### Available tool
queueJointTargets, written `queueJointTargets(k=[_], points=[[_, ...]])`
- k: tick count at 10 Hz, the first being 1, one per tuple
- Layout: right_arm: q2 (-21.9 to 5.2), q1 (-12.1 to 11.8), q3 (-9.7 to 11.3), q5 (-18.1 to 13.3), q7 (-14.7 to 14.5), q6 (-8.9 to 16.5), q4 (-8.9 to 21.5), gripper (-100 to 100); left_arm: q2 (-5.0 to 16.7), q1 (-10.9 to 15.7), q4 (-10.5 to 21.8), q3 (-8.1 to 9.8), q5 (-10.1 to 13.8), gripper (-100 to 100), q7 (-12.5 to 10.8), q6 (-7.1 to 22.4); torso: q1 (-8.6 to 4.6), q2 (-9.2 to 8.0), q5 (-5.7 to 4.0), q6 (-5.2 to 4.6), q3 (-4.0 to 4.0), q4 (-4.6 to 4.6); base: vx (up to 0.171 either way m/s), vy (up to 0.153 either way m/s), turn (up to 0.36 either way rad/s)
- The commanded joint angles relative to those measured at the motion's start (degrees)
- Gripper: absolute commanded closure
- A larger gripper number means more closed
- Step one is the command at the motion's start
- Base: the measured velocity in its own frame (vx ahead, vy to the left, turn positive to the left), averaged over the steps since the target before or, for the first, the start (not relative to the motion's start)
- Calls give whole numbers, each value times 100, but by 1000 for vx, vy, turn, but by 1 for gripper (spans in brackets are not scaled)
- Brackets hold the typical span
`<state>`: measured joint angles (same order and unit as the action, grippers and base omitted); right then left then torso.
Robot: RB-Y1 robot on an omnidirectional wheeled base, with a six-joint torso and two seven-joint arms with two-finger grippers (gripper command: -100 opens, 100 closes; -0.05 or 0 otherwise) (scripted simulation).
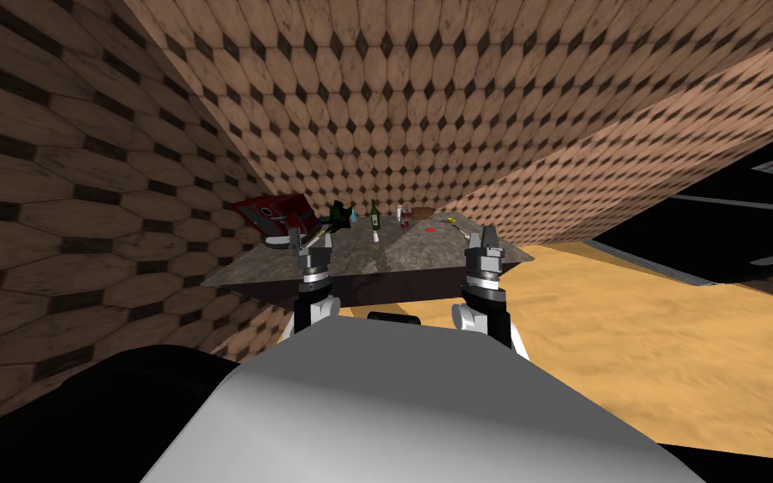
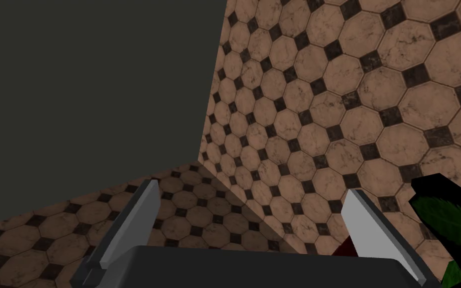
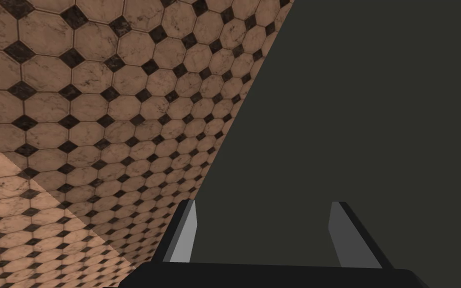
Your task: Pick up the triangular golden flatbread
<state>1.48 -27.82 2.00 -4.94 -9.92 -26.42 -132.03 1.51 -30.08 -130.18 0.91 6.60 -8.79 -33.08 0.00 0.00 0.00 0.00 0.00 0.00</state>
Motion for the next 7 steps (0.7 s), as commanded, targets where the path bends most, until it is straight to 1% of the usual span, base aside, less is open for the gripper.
queueJointTargets(k=[1,3,6,7], points=[[0,0,0,0,0,0,0,0,167,-33,38,32,16,-100,-46,30,0,0,0,0,0,0,-3,8,-41],[0,0,0,0,0,0,0,0,472,-112,122,101,51,-100,-155,100,9,-2,2,-1,1,0,-7,24,-84],[0,0,0,0,0,0,0,0,1003,-301,325,261,135,-100,-425,265,17,-3,4,0,2,-1,-8,35,-121],[0,0,0,0,0,0,0,0,1101,-301,325,261,135,-100,-425,265,18,-4,4,-1,2,-1,-11,29,-49]])
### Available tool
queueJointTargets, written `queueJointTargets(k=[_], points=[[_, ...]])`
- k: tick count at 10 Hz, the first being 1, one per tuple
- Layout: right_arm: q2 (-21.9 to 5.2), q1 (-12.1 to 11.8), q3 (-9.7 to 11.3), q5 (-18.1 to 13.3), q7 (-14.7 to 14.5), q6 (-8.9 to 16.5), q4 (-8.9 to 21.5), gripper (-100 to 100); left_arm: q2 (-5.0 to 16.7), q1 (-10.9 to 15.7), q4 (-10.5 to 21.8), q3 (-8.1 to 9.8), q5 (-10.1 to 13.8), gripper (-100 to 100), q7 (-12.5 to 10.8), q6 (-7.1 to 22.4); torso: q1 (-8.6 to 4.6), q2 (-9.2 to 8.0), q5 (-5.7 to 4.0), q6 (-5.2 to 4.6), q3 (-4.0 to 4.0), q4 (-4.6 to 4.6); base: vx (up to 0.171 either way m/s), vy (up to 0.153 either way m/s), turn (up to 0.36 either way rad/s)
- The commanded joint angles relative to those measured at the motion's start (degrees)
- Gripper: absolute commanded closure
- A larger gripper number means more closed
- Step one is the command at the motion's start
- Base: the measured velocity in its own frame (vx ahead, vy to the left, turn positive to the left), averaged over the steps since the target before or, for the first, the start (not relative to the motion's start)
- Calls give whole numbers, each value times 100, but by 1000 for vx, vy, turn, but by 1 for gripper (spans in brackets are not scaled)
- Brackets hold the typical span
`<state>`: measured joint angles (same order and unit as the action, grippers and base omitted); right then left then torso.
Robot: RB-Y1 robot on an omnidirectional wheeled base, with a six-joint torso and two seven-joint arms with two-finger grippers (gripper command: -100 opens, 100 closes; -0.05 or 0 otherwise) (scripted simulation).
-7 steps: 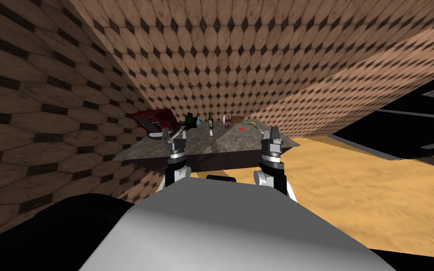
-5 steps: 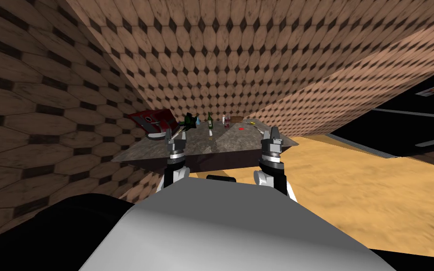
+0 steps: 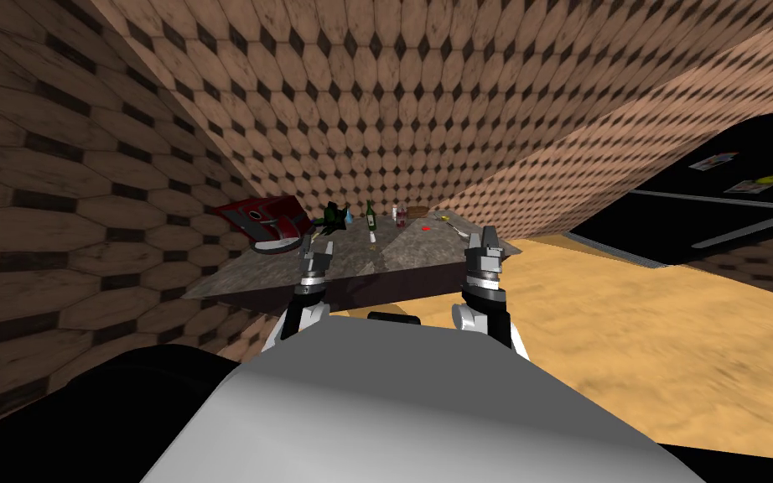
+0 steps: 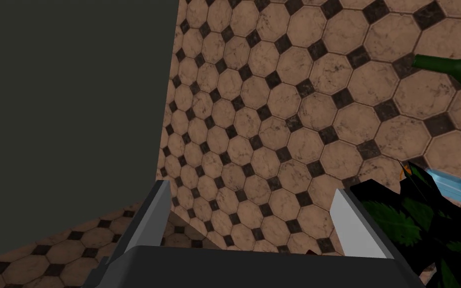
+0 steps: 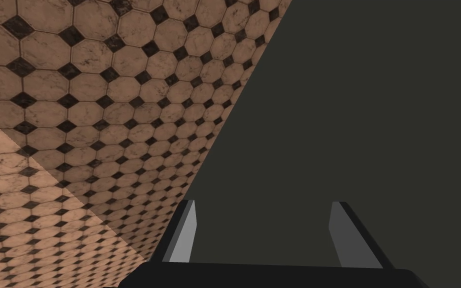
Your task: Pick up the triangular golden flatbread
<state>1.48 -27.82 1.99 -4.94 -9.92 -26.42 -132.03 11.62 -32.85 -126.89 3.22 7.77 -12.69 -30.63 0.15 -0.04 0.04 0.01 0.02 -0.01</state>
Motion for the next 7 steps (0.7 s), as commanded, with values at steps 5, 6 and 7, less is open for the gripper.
queueJointTargets(k=[5,6,7], points=[[0,0,0,0,0,0,0,0,825,-281,283,230,121,-100,-423,235,-5,1,-1,0,-1,0,-9,20,-88],[0,0,0,0,0,0,0,0,1012,-379,396,297,157,-100,-576,314,-3,1,-1,-2,-1,0,-15,33,-225],[0,1,0,0,0,0,0,0,1176,-379,396,297,157,-100,-576,314,1,-1,0,-3,0,0,-11,29,-73]])
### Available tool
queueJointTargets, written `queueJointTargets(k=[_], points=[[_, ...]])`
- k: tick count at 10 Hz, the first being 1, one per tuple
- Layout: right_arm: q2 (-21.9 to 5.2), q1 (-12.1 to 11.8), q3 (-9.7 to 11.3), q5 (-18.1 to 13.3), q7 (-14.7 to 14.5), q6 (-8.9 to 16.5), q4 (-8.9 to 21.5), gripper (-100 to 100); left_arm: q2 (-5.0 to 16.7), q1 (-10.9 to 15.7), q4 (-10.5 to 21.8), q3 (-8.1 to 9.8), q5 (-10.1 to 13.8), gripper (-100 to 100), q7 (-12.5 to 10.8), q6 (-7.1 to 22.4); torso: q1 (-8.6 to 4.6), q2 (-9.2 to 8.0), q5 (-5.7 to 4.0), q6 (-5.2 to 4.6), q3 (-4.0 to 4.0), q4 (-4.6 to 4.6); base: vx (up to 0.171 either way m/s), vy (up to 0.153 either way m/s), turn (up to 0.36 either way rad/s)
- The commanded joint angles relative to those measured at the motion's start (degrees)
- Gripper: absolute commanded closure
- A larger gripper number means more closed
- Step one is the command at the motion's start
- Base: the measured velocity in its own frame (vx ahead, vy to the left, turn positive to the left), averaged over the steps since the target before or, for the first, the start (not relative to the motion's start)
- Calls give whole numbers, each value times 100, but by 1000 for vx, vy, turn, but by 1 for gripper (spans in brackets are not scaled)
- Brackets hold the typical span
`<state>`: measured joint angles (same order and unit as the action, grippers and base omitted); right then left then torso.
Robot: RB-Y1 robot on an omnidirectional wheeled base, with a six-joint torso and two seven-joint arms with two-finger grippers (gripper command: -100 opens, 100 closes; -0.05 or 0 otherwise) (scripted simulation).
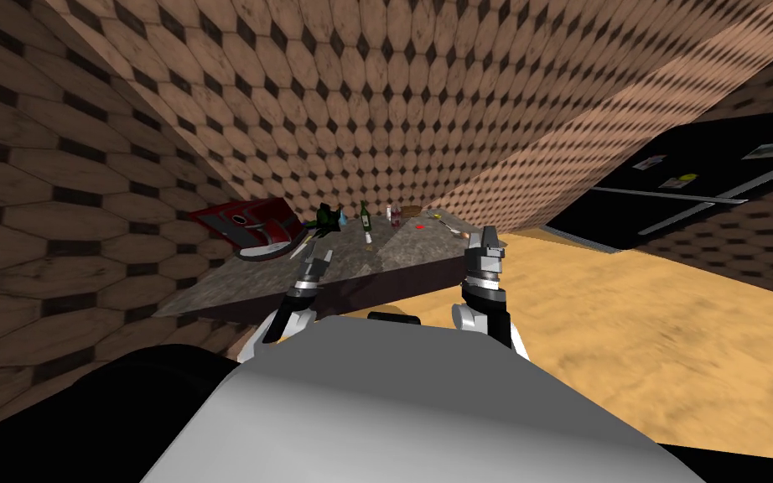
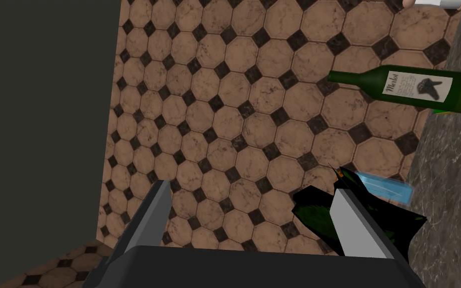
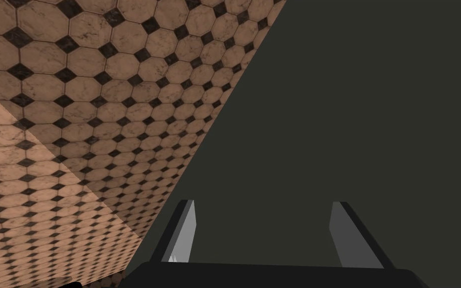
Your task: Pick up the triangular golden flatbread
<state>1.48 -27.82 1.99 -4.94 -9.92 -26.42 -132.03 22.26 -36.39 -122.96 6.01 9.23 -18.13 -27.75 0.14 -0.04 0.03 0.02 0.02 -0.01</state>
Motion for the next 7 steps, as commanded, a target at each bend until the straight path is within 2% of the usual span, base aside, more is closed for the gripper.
queueJointTargets(k=[1,2,3,4,5,6,7], points=[[0,0,0,0,0,0,0,0,286,-128,125,83,45,-100,-196,108,0,0,0,0,0,0,-5,16,-123],[0,0,0,0,0,0,0,0,417,-128,125,83,45,-100,-196,108,-3,2,-1,-3,-1,1,-4,14,-74],[0,0,0,0,0,0,0,0,616,-235,256,145,79,-100,-370,191,-5,3,-1,0,-2,1,-8,14,-129],[0,0,0,0,0,0,0,0,731,-235,256,145,79,-100,-370,191,-6,3,-1,-2,-2,1,-9,13,-94],[0,0,0,0,0,0,0,0,911,-345,395,204,111,-100,-554,275,-6,2,-1,-1,-1,1,-11,11,-168],[0,1,0,0,0,0,0,0,1052,-345,395,204,111,-100,-554,275,-5,2,-1,-3,-1,1,-9,14,-74],[0,0,0,0,0,0,0,0,1253,-458,543,258,141,-100,-748,360,-6,2,-1,0,-1,0,-8,8,-176]])
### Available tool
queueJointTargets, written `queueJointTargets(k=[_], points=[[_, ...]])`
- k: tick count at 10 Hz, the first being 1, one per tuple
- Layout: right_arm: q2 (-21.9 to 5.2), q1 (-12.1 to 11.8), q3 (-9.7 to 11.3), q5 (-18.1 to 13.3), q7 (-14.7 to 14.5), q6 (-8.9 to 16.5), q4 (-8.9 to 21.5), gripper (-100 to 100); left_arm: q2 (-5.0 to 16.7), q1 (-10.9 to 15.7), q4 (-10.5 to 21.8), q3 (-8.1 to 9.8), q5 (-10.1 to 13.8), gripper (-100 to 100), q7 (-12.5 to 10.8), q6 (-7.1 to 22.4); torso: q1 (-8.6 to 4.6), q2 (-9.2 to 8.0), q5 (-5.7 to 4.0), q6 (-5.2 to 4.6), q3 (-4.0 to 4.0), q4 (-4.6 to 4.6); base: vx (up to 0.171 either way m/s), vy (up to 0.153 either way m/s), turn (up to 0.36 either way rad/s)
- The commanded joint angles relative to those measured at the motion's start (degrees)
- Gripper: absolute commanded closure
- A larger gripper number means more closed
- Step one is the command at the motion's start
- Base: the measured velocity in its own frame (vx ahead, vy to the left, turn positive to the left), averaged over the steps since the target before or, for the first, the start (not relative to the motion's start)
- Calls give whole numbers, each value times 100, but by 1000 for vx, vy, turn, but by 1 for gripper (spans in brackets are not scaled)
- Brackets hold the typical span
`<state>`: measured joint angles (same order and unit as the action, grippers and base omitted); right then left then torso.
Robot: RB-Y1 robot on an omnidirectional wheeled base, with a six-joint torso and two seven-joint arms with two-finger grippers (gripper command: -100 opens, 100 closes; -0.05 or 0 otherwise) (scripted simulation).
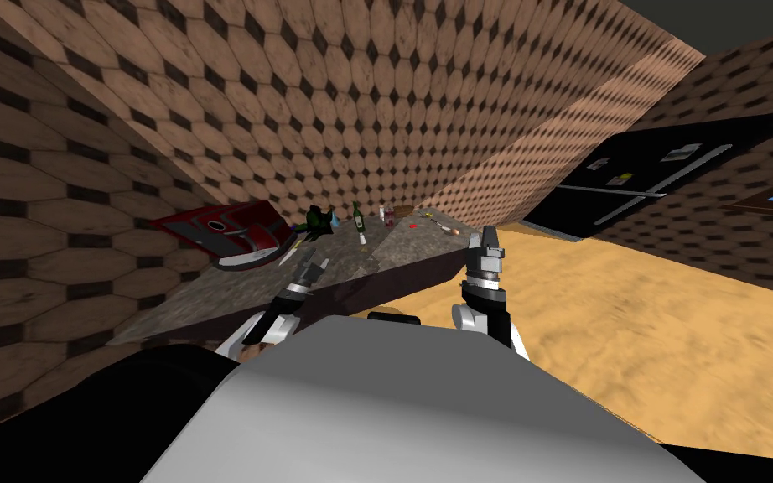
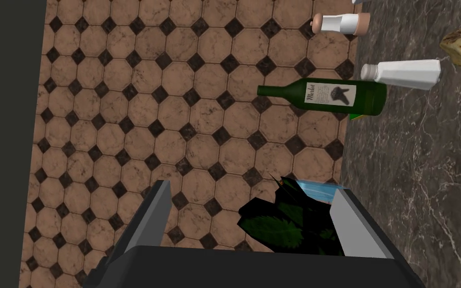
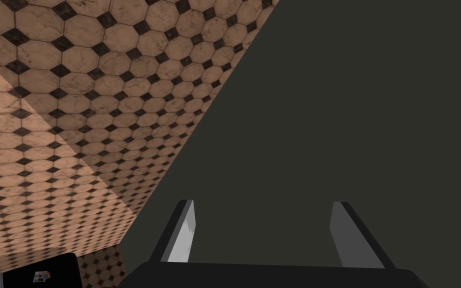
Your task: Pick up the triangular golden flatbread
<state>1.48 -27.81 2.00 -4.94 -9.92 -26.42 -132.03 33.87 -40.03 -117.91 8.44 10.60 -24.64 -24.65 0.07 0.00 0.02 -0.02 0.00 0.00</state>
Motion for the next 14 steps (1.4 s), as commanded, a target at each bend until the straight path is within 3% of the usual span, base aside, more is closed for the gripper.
queueJointTargets(k=[1,2,3,4,5,6,7,8,9,10,11,12,13,14], points=[[0,0,0,0,0,0,0,0,217,-94,38,15,4,-100,-96,49,0,0,0,0,0,0,-6,10,-77],[0,-1,-1,0,0,0,0,0,429,-209,194,63,31,-100,-298,134,-1,1,0,4,0,0,-4,2,-179],[0,0,0,0,0,0,0,0,546,-209,194,63,31,-100,-298,134,-3,0,-1,1,0,0,-5,4,-74],[0,-1,-1,0,0,0,0,0,745,-325,356,104,55,-100,-508,217,-3,1,-1,4,-1,0,-4,-3,-158],[0,0,0,0,0,0,0,0,875,-325,356,104,55,-100,-508,217,-4,2,-1,1,-1,0,-3,0,-85],[0,-1,-1,0,0,0,0,0,1078,-442,525,137,76,-100,-725,299,-5,2,-1,4,-1,0,-1,-7,-212],[0,0,0,0,0,0,0,0,1202,-442,525,137,76,-100,-725,299,-7,4,-1,0,-2,1,-1,-2,-93],[0,-1,-1,0,0,0,0,0,1386,-560,700,161,92,-100,-949,378,-6,4,-2,5,-2,0,1,-10,-158],[0,0,0,0,0,0,0,0,1526,-560,700,161,92,-100,-949,378,-8,4,-1,2,-2,1,1,-7,-80],[0,-1,-1,0,0,0,0,0,1730,-678,879,175,104,-100,-1178,453,-8,5,-2,4,-3,1,4,-19,-204],[0,0,0,0,0,0,0,0,1845,-678,879,175,104,-100,-1178,453,-11,5,-2,1,-3,1,3,-12,-88],[0,-1,-1,0,0,0,0,0,2031,-796,1064,178,111,-100,-1411,525,-10,6,-2,5,-3,1,4,-20,-202],[0,0,0,0,0,0,0,0,2159,-796,1064,178,111,-100,-1411,525,-13,6,-2,1,-3,1,6,-13,-82],[0,-1,-1,0,0,0,0,0,2349,-913,1252,172,112,-100,-1648,593,-11,7,-3,5,-4,1,11,-26,-152]])
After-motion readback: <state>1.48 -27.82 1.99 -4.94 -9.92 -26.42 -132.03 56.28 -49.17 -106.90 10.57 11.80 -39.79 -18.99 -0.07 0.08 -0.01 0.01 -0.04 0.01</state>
